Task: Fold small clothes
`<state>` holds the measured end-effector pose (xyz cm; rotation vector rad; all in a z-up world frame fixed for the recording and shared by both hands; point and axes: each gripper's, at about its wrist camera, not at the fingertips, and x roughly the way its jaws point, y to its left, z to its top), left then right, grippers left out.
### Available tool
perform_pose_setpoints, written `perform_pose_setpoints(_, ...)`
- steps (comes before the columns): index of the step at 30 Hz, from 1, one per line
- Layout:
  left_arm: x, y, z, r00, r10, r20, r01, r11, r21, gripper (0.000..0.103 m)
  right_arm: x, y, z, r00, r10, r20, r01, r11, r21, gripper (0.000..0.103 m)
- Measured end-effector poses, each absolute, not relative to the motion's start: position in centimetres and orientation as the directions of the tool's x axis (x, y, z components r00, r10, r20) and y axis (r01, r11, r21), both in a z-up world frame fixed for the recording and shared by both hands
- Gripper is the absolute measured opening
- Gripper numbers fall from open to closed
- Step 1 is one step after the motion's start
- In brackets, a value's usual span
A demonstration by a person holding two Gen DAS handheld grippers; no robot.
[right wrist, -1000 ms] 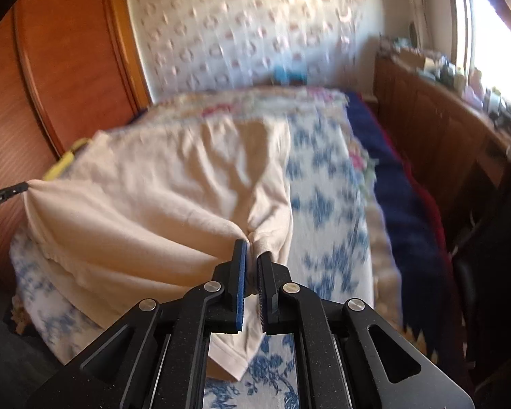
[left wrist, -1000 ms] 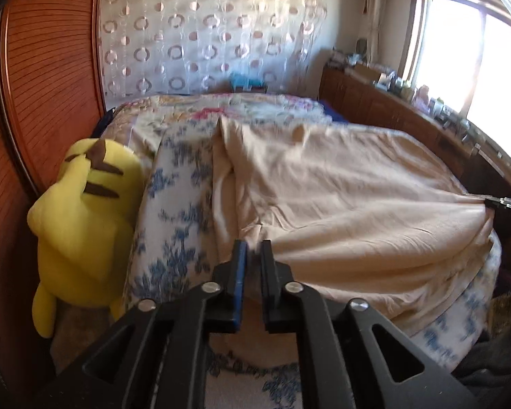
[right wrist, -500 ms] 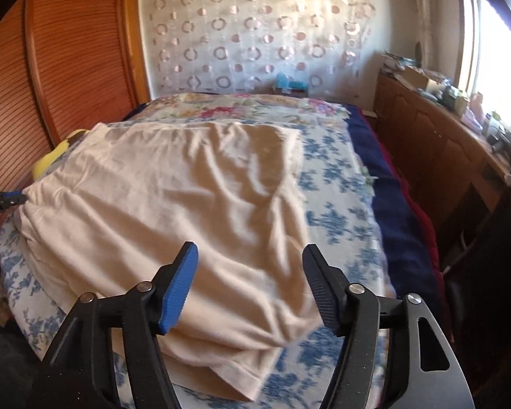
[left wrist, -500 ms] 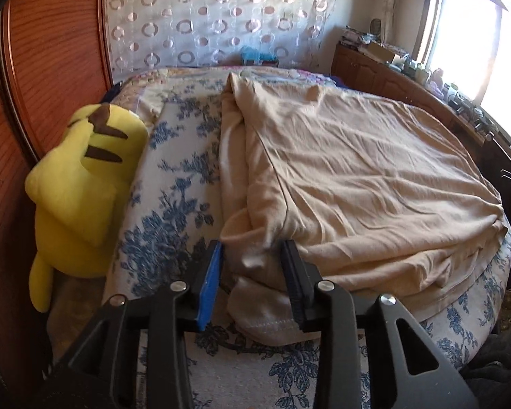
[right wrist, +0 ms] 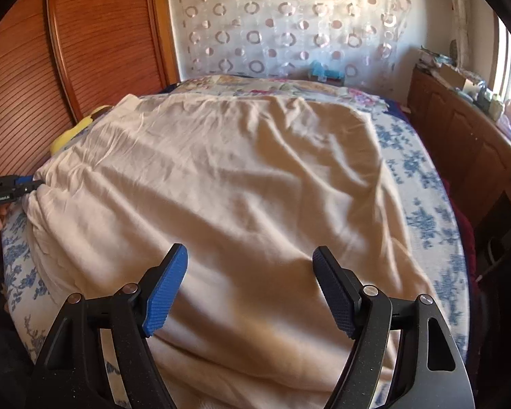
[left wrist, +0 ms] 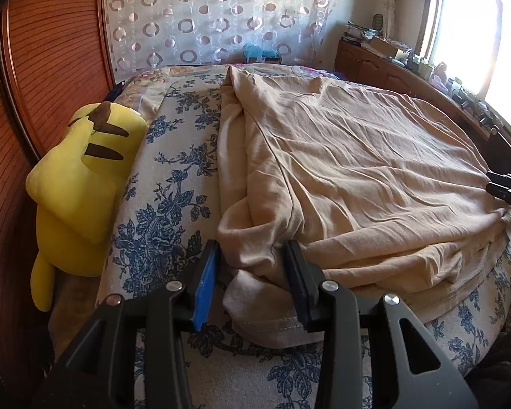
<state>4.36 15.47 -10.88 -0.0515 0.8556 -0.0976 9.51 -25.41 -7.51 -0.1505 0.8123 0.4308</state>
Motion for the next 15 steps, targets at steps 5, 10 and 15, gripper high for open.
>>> perform_pose_setpoints(5,4.3,15.4,-10.9,0.657,-0.100,-0.747,0.063,0.995,-0.078,0.038,9.8,-25.0,-8.6,0.587,0.305,-0.750,-0.426,0.904,0.033,0.078)
perform_pose_setpoints(10,4.2,15.5,-10.9,0.660,-0.101,-0.744,0.063,0.995,-0.079,0.039,9.4,-25.2,-8.6,0.597,0.301,-0.743,-0.418,0.908,0.032,0.078)
perform_pose_setpoints(15,4.1,15.4,-10.9,0.669,-0.099,-0.737,0.061,0.995,-0.078,0.039,8.3,-25.3,-8.7,0.619,0.302,-0.725,-0.400,0.916,0.040,0.078)
